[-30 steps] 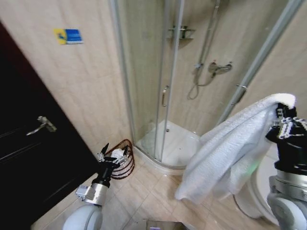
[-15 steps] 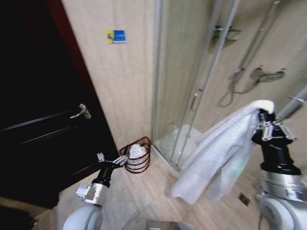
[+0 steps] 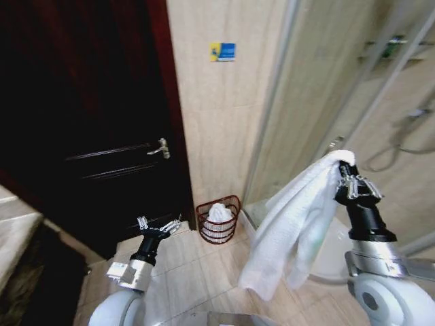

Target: Discard the used towel into the hamper.

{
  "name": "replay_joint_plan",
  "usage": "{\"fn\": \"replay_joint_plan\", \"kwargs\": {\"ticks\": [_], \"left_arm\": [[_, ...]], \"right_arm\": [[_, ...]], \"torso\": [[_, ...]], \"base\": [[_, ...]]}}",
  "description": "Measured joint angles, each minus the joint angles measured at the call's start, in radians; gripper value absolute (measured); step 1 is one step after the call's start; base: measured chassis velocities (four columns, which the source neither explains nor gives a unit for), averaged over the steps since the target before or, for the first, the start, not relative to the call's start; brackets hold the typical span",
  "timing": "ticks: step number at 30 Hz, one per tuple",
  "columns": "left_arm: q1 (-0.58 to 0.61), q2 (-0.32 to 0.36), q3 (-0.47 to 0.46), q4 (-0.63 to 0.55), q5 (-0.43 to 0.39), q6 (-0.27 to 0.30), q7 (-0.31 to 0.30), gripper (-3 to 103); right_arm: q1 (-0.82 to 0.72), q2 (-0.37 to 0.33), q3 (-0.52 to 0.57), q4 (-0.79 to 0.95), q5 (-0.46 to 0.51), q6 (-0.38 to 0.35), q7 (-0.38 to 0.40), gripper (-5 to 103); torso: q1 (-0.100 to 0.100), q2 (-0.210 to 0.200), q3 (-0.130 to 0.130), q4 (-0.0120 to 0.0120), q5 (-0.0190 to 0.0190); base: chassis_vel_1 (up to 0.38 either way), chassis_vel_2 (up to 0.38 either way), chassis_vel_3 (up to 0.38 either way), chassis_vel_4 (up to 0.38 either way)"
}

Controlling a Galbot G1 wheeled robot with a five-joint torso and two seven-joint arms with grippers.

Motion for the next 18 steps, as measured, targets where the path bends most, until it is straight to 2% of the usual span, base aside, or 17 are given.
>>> {"fn": "replay_joint_plan", "kwargs": {"ticks": [6,10,18], "left_arm": [[0.000,0.000,0.000,0.000,0.000,0.000,0.000,99],[0.000,0.000,0.000,0.000,0.000,0.000,0.000,99],[0.000,0.000,0.000,0.000,0.000,0.000,0.000,99]], "right_arm": [[0.006,-0.006,-0.005,0.000,0.002,-0.016,0.003,1],[0.004,-0.008,-0.011,0.000,0.007,-0.013,-0.022,1],[0.014,-0.014,-0.024,0.000,-0.001,-0.001,-0.026,1]], "torso": [[0.000,0.000,0.000,0.0005,-0.0001],[0.000,0.000,0.000,-0.0004,0.0000],[0.000,0.000,0.000,0.0000,0.0000]], "base": [[0.087,0.097,0.112,0.101],[0.016,0.008,0.006,0.013],[0.000,0.000,0.000,0.000]]}}
